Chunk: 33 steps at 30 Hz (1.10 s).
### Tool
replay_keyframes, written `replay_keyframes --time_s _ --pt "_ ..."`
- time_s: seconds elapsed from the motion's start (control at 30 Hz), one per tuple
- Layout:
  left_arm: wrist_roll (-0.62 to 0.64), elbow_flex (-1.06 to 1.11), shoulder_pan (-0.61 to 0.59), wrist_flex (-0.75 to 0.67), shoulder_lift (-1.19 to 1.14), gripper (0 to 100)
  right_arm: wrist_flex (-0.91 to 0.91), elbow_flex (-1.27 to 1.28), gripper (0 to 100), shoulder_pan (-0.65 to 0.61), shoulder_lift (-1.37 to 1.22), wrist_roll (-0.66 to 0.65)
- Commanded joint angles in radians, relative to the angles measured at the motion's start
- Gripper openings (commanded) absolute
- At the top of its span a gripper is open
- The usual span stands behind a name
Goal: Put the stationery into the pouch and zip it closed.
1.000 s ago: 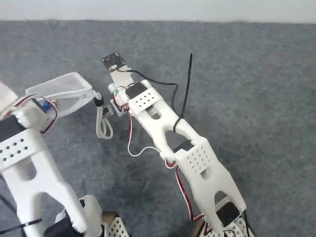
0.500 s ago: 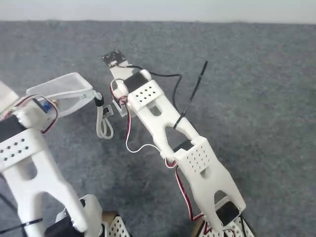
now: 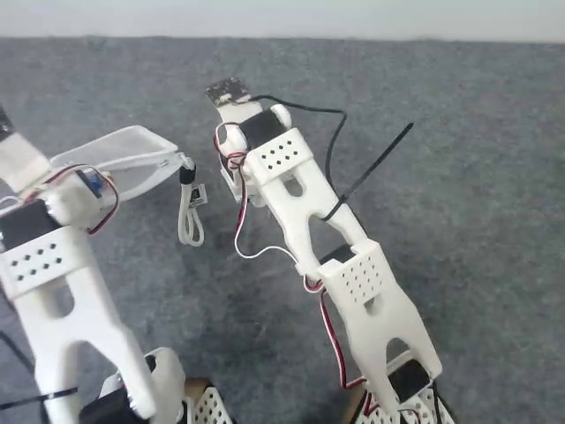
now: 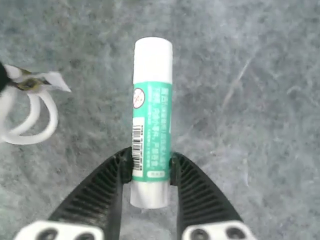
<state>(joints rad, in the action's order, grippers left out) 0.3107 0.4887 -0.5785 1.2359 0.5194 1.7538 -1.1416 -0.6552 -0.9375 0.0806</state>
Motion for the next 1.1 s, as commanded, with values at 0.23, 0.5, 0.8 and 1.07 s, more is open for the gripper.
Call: replay_keyframes --time_s 0.23,0.5,0.8,1.07 --pt "0.011 -0.016 0.009 -0.037 0.011 1 0.042 0.222 0.6 0.013 0.24 0.029" --pt "0.011 -0.018 0.011 -0.037 0.011 1 0.039 0.374 0.9 0.018 0.282 0.028" --pt "0.009 -0.013 0.011 -0.052 0.011 1 0.001 0.384 9.9 0.018 0.275 0.034" --pt "0.009 -0.013 0.011 -0.051 0.011 1 -0.03 0.384 11.9 0.012 0.266 0.034"
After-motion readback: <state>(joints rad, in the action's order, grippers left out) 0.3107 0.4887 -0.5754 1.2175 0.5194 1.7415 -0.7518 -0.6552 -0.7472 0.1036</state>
